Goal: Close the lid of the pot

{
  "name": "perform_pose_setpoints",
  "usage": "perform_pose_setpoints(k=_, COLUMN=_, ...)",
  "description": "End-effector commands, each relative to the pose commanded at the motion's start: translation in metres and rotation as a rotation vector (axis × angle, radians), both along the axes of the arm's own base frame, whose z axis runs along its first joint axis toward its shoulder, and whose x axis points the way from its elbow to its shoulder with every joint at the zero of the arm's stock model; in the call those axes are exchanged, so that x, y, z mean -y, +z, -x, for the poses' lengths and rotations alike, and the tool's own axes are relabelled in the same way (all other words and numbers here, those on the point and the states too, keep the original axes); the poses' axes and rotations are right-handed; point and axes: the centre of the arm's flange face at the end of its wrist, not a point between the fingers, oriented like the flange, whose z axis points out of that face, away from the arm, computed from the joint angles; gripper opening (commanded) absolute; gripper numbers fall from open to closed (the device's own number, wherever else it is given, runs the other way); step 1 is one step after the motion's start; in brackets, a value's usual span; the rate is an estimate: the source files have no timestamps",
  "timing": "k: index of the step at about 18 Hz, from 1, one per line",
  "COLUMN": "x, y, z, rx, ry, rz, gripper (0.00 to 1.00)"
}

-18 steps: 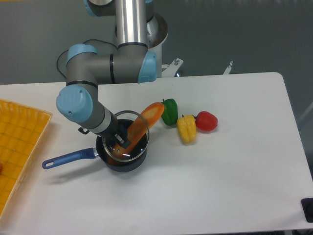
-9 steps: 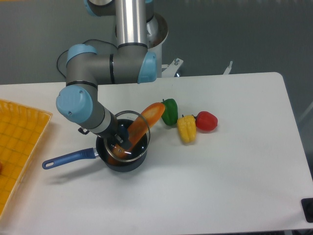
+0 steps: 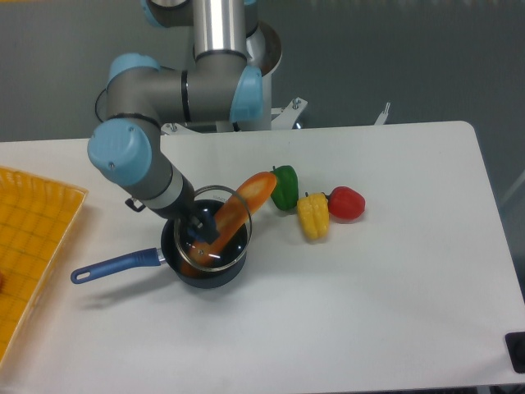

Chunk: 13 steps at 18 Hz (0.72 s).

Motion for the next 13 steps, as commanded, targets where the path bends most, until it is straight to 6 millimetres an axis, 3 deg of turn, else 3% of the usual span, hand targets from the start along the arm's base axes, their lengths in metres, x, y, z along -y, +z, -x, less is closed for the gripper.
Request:
perform_pose_setpoints(k=3, x=0.018, y=0.022, z=0.026, rx=0.002, ry=0.054, rz=-0.046, gripper=1.00)
perform_pose_setpoints(k=13, x=0.085, y=0.026, z=0.156, rx=0.009, ry=0.281, rz=-0.138, gripper=1.00)
